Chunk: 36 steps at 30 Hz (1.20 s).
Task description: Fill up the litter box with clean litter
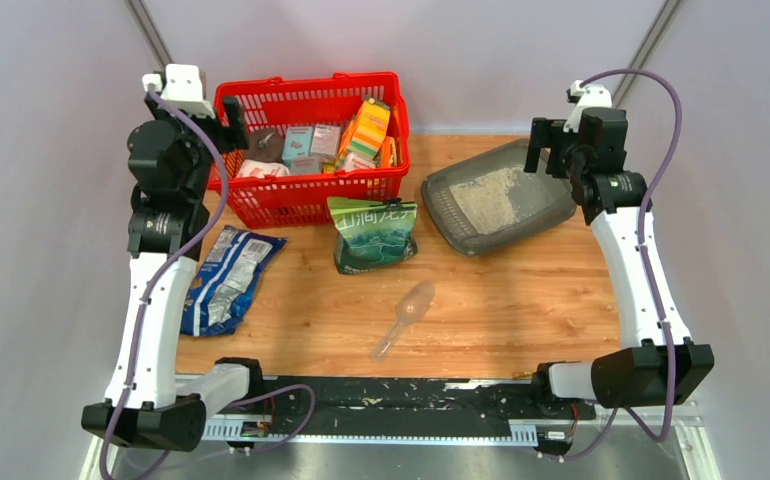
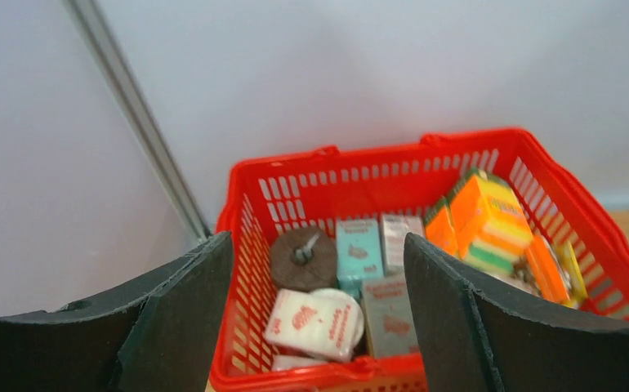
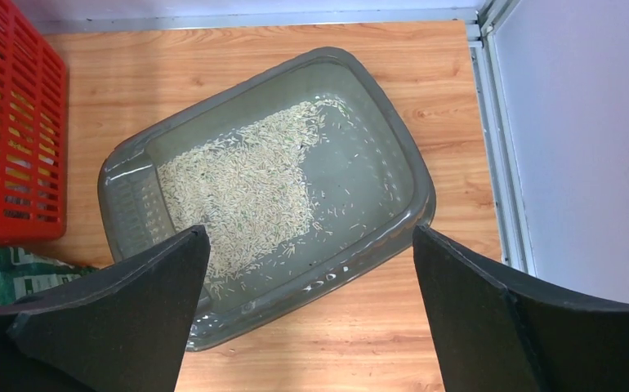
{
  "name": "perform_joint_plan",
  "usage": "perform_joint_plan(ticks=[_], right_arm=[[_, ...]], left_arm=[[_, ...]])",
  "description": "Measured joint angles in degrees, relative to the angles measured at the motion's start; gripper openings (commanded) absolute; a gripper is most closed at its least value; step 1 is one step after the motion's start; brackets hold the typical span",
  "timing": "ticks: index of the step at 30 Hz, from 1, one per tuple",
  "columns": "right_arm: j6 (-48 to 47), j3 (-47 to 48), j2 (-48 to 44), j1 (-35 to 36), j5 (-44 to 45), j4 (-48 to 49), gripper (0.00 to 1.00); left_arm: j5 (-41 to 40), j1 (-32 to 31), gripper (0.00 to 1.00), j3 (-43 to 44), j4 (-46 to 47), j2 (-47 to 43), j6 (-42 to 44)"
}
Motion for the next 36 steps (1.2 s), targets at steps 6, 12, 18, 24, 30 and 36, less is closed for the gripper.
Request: perform_joint_plan(ticks=[6,12,18,24,30,36], right_arm=[[-4.61,0.00,-0.20,-0.02,-7.50,-0.76,1.00],[-13.03,0.20,-2.64,1.20,-24.00,-4.22,1.00],[-18.38,2.45,-2.05,6.78,-35.80,-9.51,1.00],[-23.12,3.45,3.85,13.09,-42.62,-11.58,1.00],[-26.16,3.37,11.41,19.71,-43.39,-8.50,0.95],[-30.10,4.94,16.22,23.65,-44.35,-3.02,0.89]], left_arm=[[10.73,-0.22,0.83,0.00,-8.79,-0.17,0.81],[25.57,-2.23,0.83,-1.62,-20.15,-3.82,6.19],[32.44,-9.49,0.86,-6.80,-31.87,-8.48,16.94],[35.82,-11.50,0.83,-15.26,-37.92,-8.48,23.15],[37.29,-12.35,0.83,-20.81,-34.05,-8.15,24.63],[37.66,-14.53,0.77,-20.48,-25.62,-4.13,25.44]])
